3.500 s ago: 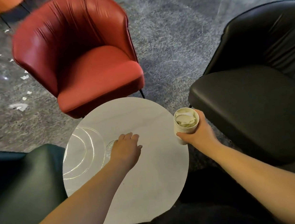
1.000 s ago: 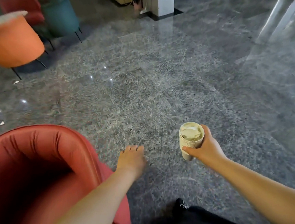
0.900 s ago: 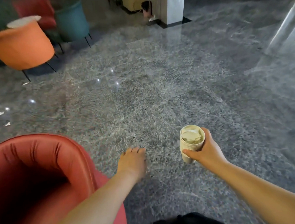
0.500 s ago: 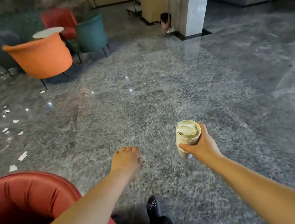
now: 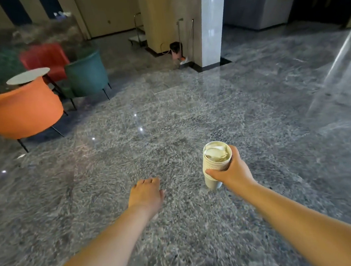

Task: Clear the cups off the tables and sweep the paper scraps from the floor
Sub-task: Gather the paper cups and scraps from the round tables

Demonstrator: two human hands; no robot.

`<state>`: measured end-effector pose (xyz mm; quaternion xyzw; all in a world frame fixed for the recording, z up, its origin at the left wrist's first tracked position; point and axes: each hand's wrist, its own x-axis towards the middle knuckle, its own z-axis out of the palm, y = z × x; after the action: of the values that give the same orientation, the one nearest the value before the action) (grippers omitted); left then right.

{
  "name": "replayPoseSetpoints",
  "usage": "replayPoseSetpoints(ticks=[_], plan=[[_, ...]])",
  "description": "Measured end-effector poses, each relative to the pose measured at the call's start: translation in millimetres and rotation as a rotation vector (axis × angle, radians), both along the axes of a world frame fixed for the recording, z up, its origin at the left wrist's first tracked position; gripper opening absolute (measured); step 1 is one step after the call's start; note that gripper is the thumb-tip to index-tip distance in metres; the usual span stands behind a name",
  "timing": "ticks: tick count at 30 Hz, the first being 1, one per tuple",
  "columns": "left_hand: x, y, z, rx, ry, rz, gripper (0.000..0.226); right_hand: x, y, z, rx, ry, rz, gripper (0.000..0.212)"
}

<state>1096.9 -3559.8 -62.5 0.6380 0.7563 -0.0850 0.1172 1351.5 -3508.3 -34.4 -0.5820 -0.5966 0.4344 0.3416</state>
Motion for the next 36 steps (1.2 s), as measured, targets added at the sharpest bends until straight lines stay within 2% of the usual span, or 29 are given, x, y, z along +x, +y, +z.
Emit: replayPoseSetpoints(ticks=[6, 15, 22, 27, 36], plan=[[-17.9, 113.2, 0.1, -0.003, 0.029, -0.011, 0.045, -24.1, 115.5, -5.1, 0.017, 0.003, 0.038, 0.068], [-51.7, 303.8, 13.8, 0.044, 0.027, 0.079, 0.047, -67.9, 330.6, 7.4, 0.034, -0.019, 0.177, 0.07], [-91.3, 396.1, 9.4, 0.046, 0.007, 0.111, 0.053, -123.8, 445.5, 7.1, 0.038, -0.037, 0.257, 0.074], [-150.2, 475.3, -5.6, 0.028, 0.011, 0.102, 0.048, -183.7, 519.5, -8.0, 0.01, -0.054, 0.264, 0.072], [-269.7, 644.5, -3.8, 0.022, 0.031, 0.003, 0.051, -289.2, 658.5, -6.1, -0.004, -0.045, 0.106, 0.075]])
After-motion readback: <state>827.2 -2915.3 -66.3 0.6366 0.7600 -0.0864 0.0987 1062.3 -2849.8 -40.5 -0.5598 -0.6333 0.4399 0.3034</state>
